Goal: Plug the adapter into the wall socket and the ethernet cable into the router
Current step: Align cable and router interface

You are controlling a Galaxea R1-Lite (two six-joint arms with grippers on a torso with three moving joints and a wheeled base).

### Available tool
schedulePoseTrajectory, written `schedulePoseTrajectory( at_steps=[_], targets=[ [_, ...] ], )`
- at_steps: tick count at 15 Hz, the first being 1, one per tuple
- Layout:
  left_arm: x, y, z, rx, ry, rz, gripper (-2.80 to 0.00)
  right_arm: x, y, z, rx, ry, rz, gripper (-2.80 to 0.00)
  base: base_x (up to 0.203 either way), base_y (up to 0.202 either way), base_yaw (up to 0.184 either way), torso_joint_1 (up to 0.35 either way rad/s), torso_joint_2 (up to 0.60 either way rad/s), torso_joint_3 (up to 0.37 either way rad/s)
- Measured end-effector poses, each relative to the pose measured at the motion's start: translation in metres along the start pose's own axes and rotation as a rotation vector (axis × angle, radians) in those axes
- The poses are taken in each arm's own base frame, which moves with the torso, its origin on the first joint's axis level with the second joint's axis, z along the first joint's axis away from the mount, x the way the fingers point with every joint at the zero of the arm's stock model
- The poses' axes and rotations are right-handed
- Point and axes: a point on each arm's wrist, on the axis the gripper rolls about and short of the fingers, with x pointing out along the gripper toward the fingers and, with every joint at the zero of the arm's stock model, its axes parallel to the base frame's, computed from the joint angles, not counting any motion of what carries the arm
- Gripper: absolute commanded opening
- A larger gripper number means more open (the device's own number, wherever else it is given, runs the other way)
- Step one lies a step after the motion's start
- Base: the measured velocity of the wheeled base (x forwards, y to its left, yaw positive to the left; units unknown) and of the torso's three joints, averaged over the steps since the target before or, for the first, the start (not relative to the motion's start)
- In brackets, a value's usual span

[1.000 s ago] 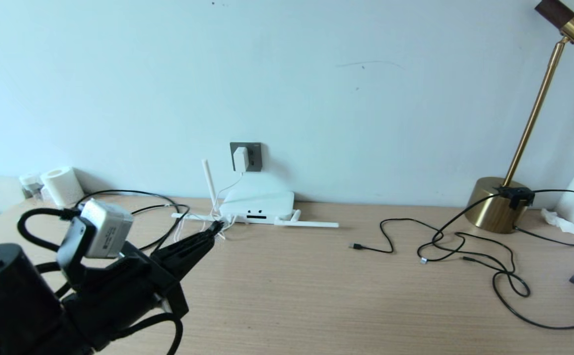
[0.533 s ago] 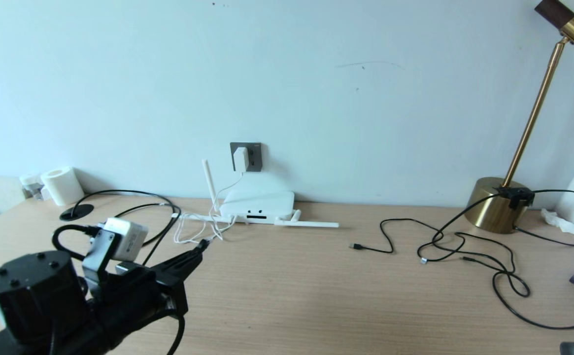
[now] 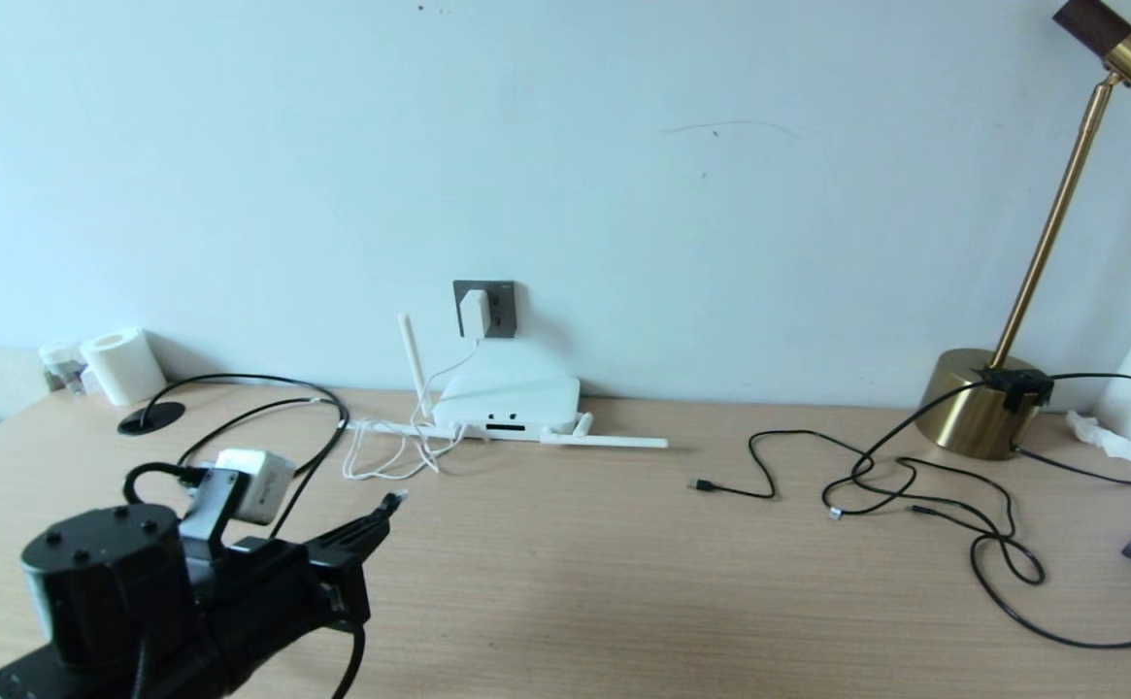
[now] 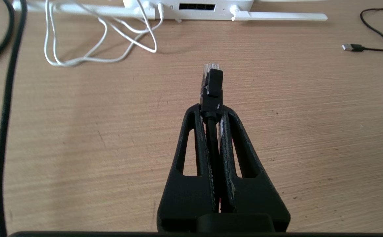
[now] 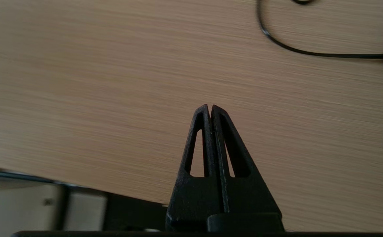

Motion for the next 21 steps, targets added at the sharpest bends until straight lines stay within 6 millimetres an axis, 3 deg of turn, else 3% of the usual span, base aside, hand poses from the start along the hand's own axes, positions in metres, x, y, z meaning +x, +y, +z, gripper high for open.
schedulePoseTrajectory(
  at_steps=[4, 11, 17, 21],
  targets=[
    [-0.001, -0.001, 0.0, -0.148, 0.007, -0.062, -2.8, -0.004, 0.0, -0.033, -0.057, -0.04, -0.056, -2.8, 0.0, 0.0, 0.0, 0.0, 0.0, 0.0],
    [0.002, -0.001, 0.005, -0.148, -0.047, -0.044, -2.8, 0.001, -0.001, -0.09, -0.074, -0.12, -0.085, -2.8, 0.0, 0.0, 0.0, 0.0, 0.0, 0.0],
    [0.006, -0.003, -0.012, -0.069, 0.037, -0.04, -2.8, -0.006, 0.0, -0.113, -0.105, -0.347, -0.099, -2.8, 0.0, 0.0, 0.0, 0.0, 0.0, 0.0],
    [0.013, -0.004, -0.018, -0.063, 0.069, -0.04, -2.8, -0.004, 0.0, -0.112, -0.109, -0.328, -0.098, -2.8, 0.0, 0.0, 0.0, 0.0, 0.0, 0.0]
  ],
)
